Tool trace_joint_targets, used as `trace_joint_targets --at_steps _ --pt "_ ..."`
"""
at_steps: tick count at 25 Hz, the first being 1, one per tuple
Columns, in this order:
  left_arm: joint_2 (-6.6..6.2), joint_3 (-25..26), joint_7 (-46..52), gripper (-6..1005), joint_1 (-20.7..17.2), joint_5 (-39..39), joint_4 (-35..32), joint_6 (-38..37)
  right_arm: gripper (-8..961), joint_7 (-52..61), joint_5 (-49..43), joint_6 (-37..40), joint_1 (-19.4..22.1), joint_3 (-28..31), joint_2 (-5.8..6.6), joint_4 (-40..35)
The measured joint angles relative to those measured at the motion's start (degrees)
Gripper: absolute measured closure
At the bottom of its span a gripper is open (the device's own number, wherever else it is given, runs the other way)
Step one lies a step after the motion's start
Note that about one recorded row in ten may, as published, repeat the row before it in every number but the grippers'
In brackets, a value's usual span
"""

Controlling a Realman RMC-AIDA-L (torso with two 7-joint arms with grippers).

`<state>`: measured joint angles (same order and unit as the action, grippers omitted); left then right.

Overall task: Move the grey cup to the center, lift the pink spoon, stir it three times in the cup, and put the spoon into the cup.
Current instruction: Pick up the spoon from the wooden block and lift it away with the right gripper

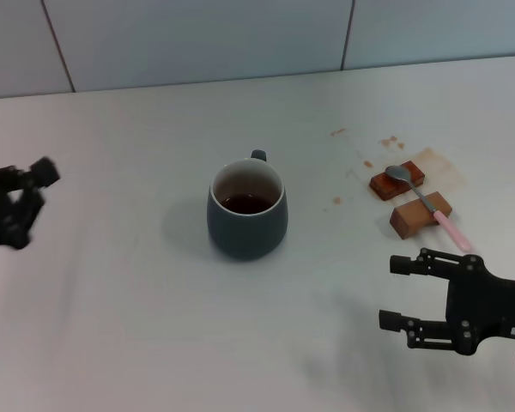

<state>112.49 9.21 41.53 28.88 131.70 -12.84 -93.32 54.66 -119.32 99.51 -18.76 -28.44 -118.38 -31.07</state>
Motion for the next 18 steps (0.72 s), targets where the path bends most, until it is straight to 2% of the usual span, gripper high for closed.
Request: trace_joint_targets --at_steps 3,4,6,8,10,17,18 --pt "-3.61 -8.44 4.96 1000 -0.10 0.03 -3.49 -7.43 175 0.00 0.08 0.00 -0.04 0.05 -0.02 -0.06" --pt "-4.53 -11.34 5.94 1000 -0.28 0.04 -4.57 -9.87 175 0.00 0.10 -0.02 -0.05 0.06 -0.04 -0.13" --pt "-5.57 -16.22 7.75 1000 -0.71 0.06 -7.11 -12.47 175 0.00 0.13 -0.11 -0.05 0.06 -0.09 -0.17" --pt "-5.58 -18.65 9.85 1000 -1.10 0.08 -9.38 -13.23 175 0.00 0.14 -0.24 -0.10 0.08 -0.12 -0.18" --pt "-4.78 -20.16 12.34 1001 -1.74 0.08 -12.62 -13.38 175 0.12 0.15 -0.20 -0.15 0.46 -0.16 -0.24" --pt "-4.59 -20.21 14.24 1001 -1.82 -0.08 -13.37 -13.27 175 0.38 0.23 0.00 -0.26 0.70 -0.30 -0.20" --pt "-3.73 -19.59 15.06 1001 -1.77 -0.93 -13.44 -11.67 175 0.40 0.23 0.00 -0.29 0.71 -0.32 -0.18"
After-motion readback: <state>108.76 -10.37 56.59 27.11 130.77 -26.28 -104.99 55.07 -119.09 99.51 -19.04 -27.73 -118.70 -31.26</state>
